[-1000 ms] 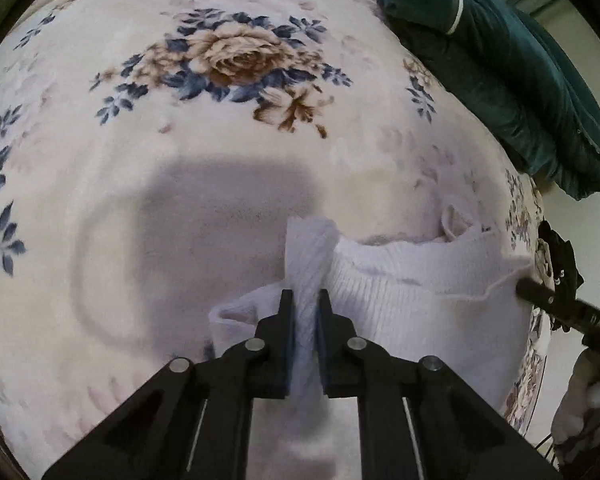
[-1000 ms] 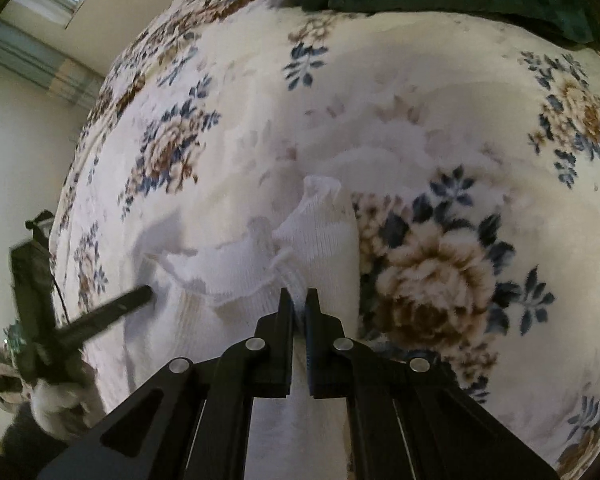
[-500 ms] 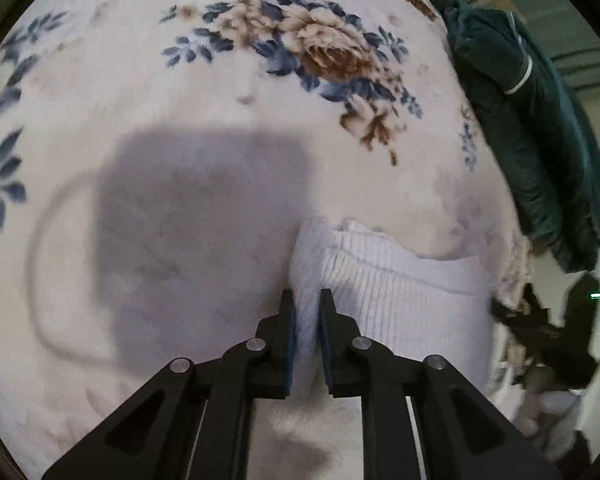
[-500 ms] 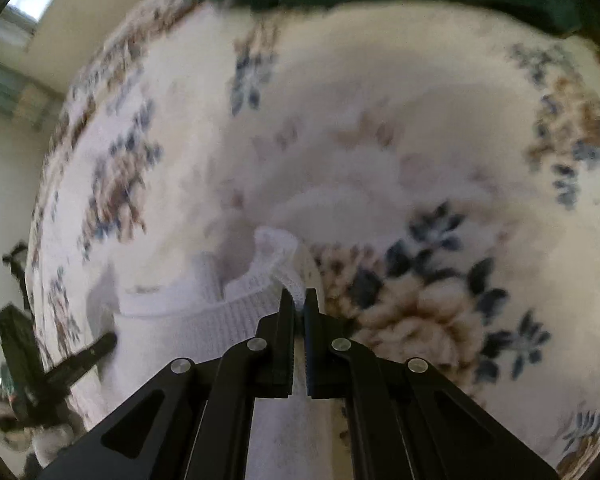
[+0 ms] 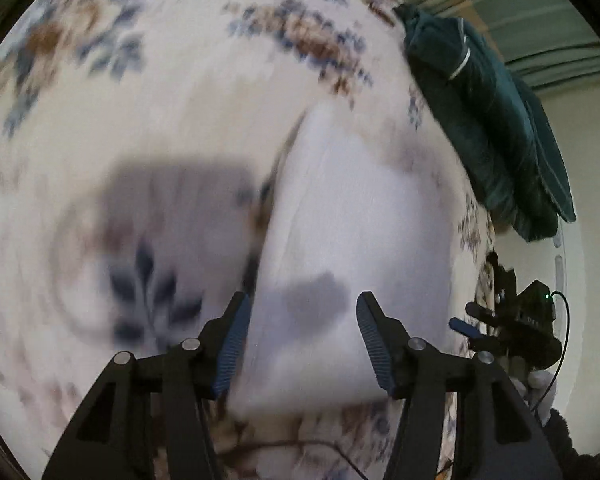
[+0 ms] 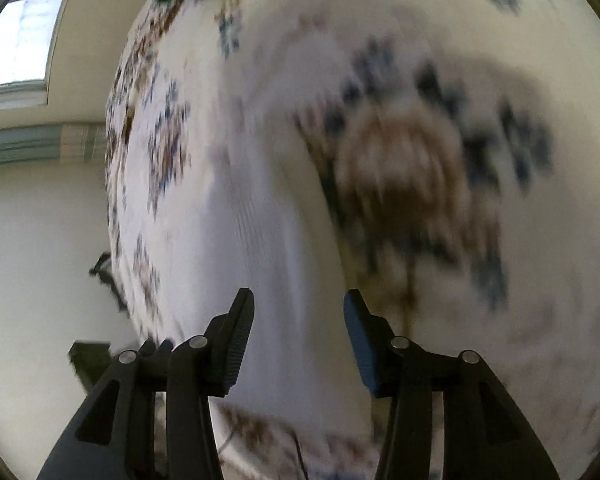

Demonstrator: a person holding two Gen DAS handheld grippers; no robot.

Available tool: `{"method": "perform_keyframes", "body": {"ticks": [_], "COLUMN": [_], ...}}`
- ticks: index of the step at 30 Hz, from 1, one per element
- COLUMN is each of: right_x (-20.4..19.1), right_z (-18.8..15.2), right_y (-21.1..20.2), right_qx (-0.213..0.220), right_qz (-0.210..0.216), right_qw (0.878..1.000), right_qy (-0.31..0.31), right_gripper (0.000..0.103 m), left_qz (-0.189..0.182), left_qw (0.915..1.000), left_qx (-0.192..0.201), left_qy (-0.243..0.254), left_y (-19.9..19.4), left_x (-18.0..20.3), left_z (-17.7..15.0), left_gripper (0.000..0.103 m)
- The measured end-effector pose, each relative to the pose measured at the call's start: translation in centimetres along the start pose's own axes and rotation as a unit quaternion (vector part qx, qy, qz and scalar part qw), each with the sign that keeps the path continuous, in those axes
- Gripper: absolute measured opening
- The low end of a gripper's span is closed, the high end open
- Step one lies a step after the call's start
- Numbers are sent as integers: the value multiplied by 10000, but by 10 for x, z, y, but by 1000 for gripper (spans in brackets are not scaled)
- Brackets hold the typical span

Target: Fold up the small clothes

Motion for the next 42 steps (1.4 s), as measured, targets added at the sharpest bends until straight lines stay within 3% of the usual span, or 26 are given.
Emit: {"method": "perform_keyframes", "body": {"ticks": [4, 7, 8, 9, 10, 12, 13, 15, 18, 20, 22, 23, 24, 25, 26, 27, 29, 33, 35, 38, 39, 42], "right_x": [18, 35, 37, 37, 38, 38, 36, 30, 27, 24, 19, 16, 17, 20, 21, 22, 30, 35, 26, 14, 12, 4], "right_z": [-58, -85, -90, -93, -95, -98, -98, -96, -85, -86, -86, -87, -86, -84, -81, -77, -65, -31, -15, 3, 8, 19], "right_y": [14, 33, 37, 42, 45, 49, 50, 44, 18, 28, 37, 40, 37, 34, 28, 22, 8, 17, 30, 55, 62, 90], "right_qx": [-360, -482, -466, -421, -342, -231, -181, 67, 633, 390, 97, -97, -203, -262, -266, -162, 33, -45, -114, -364, -447, -733], "right_qz": [51, 55, 120, 175, 152, 49, -11, -193, -868, -1036, -881, -731, -638, -556, -397, -199, 25, 525, 1004, 1419, 1502, 1461], "right_qw": [9993, 9982, 9981, 9983, 9988, 9995, 9997, 9997, 9942, 9937, 9956, 9969, 9976, 9980, 9988, 9997, 10000, 9986, 9948, 9888, 9871, 9857], "right_qy": [81, 358, 384, 361, 302, 198, 152, 141, -91, -185, -289, -273, -204, -149, -93, -34, 27, 2, -163, -297, -317, -410], "right_gripper": [49, 49, 49, 49, 47, 17, 11, 7, 6, 7, 9, 11, 19, 27, 46, 67, 77, 81, 81, 81, 86, 91], "left_qz": [7, -92, -63, -53, -15, 17, 32, -47, -89, -143, -196, -250, -296, -448, -561, -658, -1084, -1703, -1942, -1905, -1817, -1952], "left_qw": [9998, 9998, 9998, 9998, 9999, 9999, 9998, 9996, 9992, 9986, 9978, 9969, 9956, 9937, 9913, 9886, 9782, 9534, 9455, 9448, 9432, 9291], "left_qx": [-128, 94, 152, 166, 131, 155, 171, 223, 233, 230, 277, 290, 327, 393, 489, 566, 649, 712, 724, 877, 977, 1190], "left_qy": [-129, -113, -77, -65, -85, -74, -107, -168, -326, -447, -574, -683, -831, -952, -1088, -1229, -1651, -2385, -2513, -2517, -2603, -2905], "left_y": [18, 19, 18, 19, 19, 15, 12, 4, -3, -7, -18, -25, -32, -40, -45, -47, -38, 19, 48, 74, 82, 86], "left_x": [-14, -13, -12, -11, -11, -10, -12, -17, -36, -41, -43, -43, -44, -44, -44, -45, -42, -26, -12, -1, -2, -7], "left_z": [-28, -34, -35, -34, -34, -34, -33, -28, -22, -22, -24, -28, -34, -42, -50, -56, -73, -86, -82, -69, -60, -44], "left_gripper": [53, 51, 46, 25, 17, 9, 8, 7, 7, 7, 8, 15, 33, 44, 63, 65, 65, 65, 65, 65, 65, 65]}}
Point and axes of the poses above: each gripper's, at about its wrist camera, not at the fingertips, and y roughly the way its jaws point, x to its right, z to its top, the point moved 7 cm from there along y, roughly the way its jaws point, and after that the axes turned 3 degrees about -y, right-handed, at the moved point
